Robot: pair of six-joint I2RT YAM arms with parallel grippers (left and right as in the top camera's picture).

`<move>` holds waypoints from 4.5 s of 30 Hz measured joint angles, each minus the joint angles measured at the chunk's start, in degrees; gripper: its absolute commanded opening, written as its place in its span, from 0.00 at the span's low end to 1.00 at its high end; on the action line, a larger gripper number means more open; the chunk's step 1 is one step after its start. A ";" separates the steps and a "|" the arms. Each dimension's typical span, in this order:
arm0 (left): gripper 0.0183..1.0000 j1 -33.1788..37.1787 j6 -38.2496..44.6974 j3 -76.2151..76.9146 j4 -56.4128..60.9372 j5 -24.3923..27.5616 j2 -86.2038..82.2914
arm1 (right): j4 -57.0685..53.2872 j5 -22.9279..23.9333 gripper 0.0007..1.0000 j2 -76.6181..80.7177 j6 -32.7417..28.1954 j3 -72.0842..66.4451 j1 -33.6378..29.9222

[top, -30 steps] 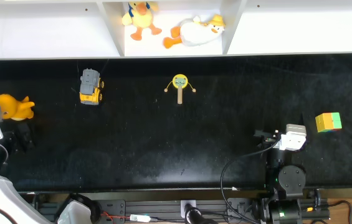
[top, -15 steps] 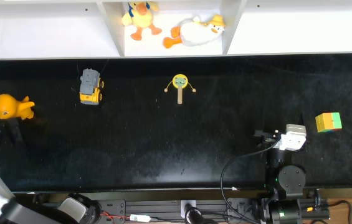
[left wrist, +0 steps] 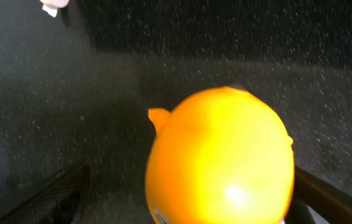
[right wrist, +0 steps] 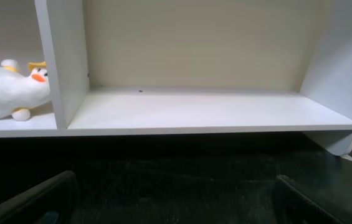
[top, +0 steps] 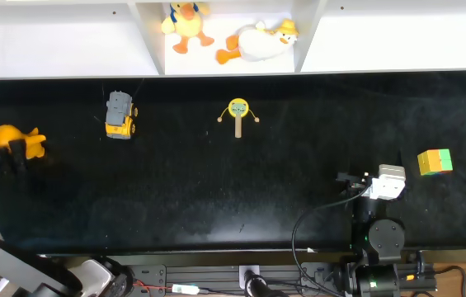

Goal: Store Toys

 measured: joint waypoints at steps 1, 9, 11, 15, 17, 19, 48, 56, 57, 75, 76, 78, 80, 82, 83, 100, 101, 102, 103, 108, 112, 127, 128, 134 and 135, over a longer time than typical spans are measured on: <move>0.73 0.00 -0.26 0.00 0.28 0.35 0.26 | 0.00 0.00 1.00 0.00 0.00 0.00 0.00; 0.10 0.00 -0.57 0.02 0.52 3.23 1.18 | -0.02 0.00 0.99 0.00 0.02 0.00 0.00; 0.05 0.00 -1.25 0.09 -0.26 3.61 1.18 | 0.02 0.00 0.99 0.00 0.00 0.00 -0.02; 0.03 0.00 -4.15 0.17 -3.82 3.08 -0.92 | 0.00 0.00 1.00 0.00 -0.02 0.00 0.00; 0.03 0.00 -6.03 0.22 -5.81 2.82 -3.69 | 0.00 0.00 1.00 0.00 0.00 0.00 0.00; 0.03 0.00 -7.80 0.72 -8.31 2.58 -7.04 | 0.02 -0.02 0.99 0.00 0.00 0.00 0.00; 0.02 -24.17 -21.46 22.84 -9.25 -14.01 1.27 | -0.02 0.00 1.00 0.00 0.00 0.00 0.00; 0.02 -25.83 -23.82 23.41 -7.58 -18.01 4.57 | 0.02 -0.02 1.00 0.00 -0.02 0.00 0.00; 0.02 -25.83 -23.96 23.50 -7.58 -18.29 4.87 | 0.00 0.00 1.00 0.00 0.00 0.00 0.00; 0.02 -25.83 -24.48 26.40 -2.86 -20.06 9.62 | 0.00 0.00 1.00 0.00 0.00 0.00 0.00; 0.02 -25.83 -24.52 26.62 -2.80 -20.06 10.05 | 0.00 0.00 0.99 0.00 0.00 0.00 0.00; 0.02 -25.83 -24.90 26.77 -2.38 -20.06 10.73 | -0.02 0.00 1.00 0.00 -0.02 0.00 0.00; 0.02 -25.83 -25.07 26.77 -1.84 -20.06 11.39 | 0.00 0.00 1.00 0.00 0.00 0.00 0.00; 0.02 -25.83 -25.09 26.80 -1.38 -20.06 11.87 | -0.02 0.00 1.00 0.00 -0.02 0.00 0.00; 0.02 -25.88 -25.11 26.80 -1.11 -20.06 12.04 | 0.02 0.00 1.00 0.00 0.00 0.00 0.00; 0.08 -26.77 -26.14 27.43 2.05 -19.61 14.19 | 0.00 -0.02 1.00 0.00 0.00 0.00 0.00; 0.08 -26.91 -26.18 27.43 2.23 -19.61 14.27 | -0.02 0.00 0.99 0.00 0.00 0.00 -0.02; 0.08 -27.02 -26.18 27.43 2.21 -19.61 14.27 | -0.02 0.00 0.99 0.00 -0.02 0.00 0.00; 0.08 -27.02 -26.18 27.43 2.23 -19.61 14.32 | -0.02 0.00 1.00 0.00 0.00 0.00 0.00; 0.20 -26.99 -26.38 27.43 2.23 -19.61 14.32 | -0.02 0.00 1.00 0.00 0.00 0.00 0.00; 0.56 -27.02 -26.53 27.43 2.25 -19.39 14.32 | 0.00 0.00 0.99 0.00 0.00 0.00 0.00; 1.00 -27.02 -26.95 27.43 2.23 -18.95 14.32 | -0.02 0.00 1.00 0.00 0.00 0.00 0.00; 1.00 -27.02 -26.99 27.43 2.23 -18.95 14.32 | 0.00 0.00 1.00 0.00 0.00 0.00 0.00; 1.00 -27.02 -26.99 27.43 1.40 -18.95 14.27 | 0.00 0.00 1.00 0.00 -0.02 0.00 -0.02; 1.00 -27.02 -26.99 27.43 0.98 -18.95 14.23 | -0.02 0.00 1.00 0.00 0.02 0.00 0.00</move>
